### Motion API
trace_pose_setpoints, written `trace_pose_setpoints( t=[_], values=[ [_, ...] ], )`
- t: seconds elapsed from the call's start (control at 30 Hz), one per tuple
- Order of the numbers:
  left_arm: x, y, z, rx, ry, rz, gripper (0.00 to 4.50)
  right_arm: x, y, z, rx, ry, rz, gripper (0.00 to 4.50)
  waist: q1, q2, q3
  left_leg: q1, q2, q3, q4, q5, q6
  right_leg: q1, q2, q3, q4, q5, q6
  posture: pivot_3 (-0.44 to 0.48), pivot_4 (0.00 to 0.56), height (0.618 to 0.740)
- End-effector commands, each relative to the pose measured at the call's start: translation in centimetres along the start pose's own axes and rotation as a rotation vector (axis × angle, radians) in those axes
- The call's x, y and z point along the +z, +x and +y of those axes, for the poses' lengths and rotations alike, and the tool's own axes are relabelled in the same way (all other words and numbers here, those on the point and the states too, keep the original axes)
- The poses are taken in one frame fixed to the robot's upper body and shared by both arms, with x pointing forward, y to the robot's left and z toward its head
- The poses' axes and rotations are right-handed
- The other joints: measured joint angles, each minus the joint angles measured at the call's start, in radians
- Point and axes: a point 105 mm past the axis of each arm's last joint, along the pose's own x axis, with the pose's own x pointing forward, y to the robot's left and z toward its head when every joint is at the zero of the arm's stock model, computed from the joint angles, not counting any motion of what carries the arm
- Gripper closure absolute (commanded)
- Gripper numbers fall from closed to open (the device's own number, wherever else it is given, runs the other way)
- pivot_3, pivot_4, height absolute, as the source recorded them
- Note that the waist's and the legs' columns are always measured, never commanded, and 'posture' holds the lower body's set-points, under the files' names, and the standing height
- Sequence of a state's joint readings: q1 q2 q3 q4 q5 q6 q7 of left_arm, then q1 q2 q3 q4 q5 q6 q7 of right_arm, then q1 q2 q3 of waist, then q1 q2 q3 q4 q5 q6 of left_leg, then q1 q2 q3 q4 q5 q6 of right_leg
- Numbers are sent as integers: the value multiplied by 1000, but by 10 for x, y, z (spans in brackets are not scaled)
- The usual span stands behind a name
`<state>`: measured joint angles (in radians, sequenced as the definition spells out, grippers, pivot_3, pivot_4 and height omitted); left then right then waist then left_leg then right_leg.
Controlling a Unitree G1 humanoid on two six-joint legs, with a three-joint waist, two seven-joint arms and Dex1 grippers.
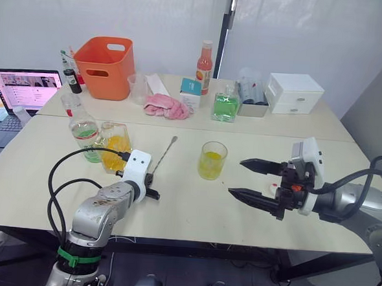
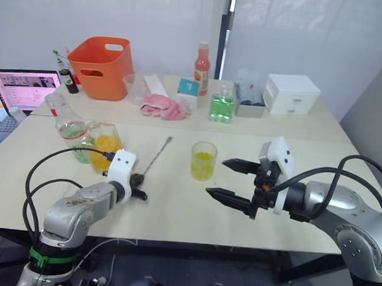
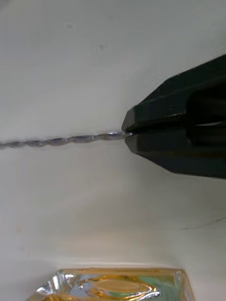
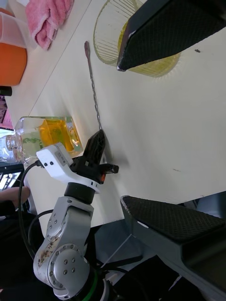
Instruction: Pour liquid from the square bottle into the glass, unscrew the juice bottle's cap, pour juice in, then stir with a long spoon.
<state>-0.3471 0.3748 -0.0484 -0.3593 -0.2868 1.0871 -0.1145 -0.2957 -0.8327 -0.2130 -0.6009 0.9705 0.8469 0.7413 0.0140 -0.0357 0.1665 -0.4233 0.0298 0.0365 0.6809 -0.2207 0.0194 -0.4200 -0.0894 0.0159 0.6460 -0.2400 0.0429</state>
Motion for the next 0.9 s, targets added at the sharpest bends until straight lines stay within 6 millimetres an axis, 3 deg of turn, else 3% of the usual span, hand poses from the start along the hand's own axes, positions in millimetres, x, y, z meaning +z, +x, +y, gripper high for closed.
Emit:
trace_pose_setpoints(
  t=[0.03,0.3,0.43,0.6,0.7,0.9],
  values=[
    [-5,-7,-2,-59,57,13,4479,7,0,5,9,-24,-29,0,-1,0,0,0,0,0,0,0,0,0,0,0,0,0,0,0,150,715],
    [22,-47,31,-213,154,-153,4479,4,4,2,-12,-16,-30,0,-5,0,0,-1,2,0,-1,0,0,-2,1,0,0,0,-1,0,150,715],
    [17,-75,47,-351,206,-180,4479,3,5,0,-21,-15,-30,0,-6,0,0,-1,3,2,-2,0,0,-3,0,0,0,-1,-2,0,150,715],
    [-3,-101,66,-550,370,-88,4479,2,8,-2,-24,-14,-30,0,0,1,1,0,3,3,-2,0,0,-3,-1,-1,-1,-1,-3,0,150,715],
    [-12,-103,72,-655,439,-21,4479,2,9,-3,-20,-14,-30,0,4,1,1,-1,4,5,-2,0,0,-3,-2,-2,-3,-4,-7,0,150,715],
    [-20,-87,68,-748,536,56,4479,4,10,-4,-34,-23,-31,0,-1,1,1,-2,4,9,-2,0,0,-3,-1,-2,-4,-1,-2,0,150,715]
  ],
)
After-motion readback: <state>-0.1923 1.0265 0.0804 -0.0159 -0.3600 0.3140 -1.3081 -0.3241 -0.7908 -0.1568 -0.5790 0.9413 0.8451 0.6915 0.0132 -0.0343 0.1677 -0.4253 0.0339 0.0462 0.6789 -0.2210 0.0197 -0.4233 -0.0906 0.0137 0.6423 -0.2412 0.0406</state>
